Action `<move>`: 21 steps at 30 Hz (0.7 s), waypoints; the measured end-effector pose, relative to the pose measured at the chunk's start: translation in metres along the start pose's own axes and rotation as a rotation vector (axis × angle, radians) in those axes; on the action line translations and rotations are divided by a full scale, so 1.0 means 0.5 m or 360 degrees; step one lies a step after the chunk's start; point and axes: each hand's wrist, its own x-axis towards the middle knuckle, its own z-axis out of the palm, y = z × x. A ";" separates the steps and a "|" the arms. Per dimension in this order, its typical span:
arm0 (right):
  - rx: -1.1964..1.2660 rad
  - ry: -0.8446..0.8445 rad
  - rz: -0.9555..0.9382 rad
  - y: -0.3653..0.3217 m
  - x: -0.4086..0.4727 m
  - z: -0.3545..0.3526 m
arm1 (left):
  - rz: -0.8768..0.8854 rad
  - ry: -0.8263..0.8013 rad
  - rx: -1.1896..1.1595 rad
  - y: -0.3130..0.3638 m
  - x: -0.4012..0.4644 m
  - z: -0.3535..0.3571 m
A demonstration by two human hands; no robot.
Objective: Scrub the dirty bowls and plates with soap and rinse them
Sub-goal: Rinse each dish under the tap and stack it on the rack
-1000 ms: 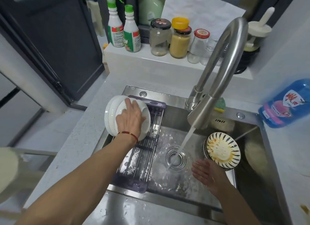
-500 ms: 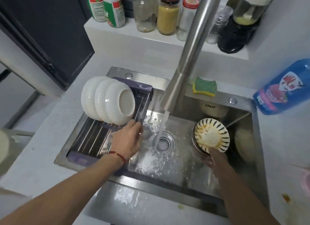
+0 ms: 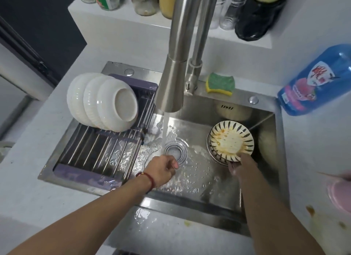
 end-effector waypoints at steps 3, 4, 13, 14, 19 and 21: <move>-0.0101 0.0059 -0.0214 0.009 0.015 -0.001 | -0.0100 -0.0031 -0.0086 -0.014 -0.006 0.007; -0.0210 0.0064 -0.0299 0.017 0.015 -0.003 | -0.0139 -0.0037 -0.0125 -0.020 -0.007 0.009; -0.0540 -0.0082 -0.0678 0.109 -0.026 -0.005 | -0.0594 0.0002 -0.1118 -0.020 0.014 -0.001; -0.0638 -0.0162 -0.0664 0.116 -0.032 0.002 | -0.0594 -0.0039 -0.1275 -0.013 0.017 -0.003; -0.1188 -0.0549 -0.0699 0.156 -0.047 0.043 | -0.0577 0.0111 -0.1409 -0.029 0.042 -0.001; -0.1546 -0.0584 -0.0968 0.171 -0.071 0.056 | -0.0625 0.0223 -0.1279 -0.054 0.050 0.006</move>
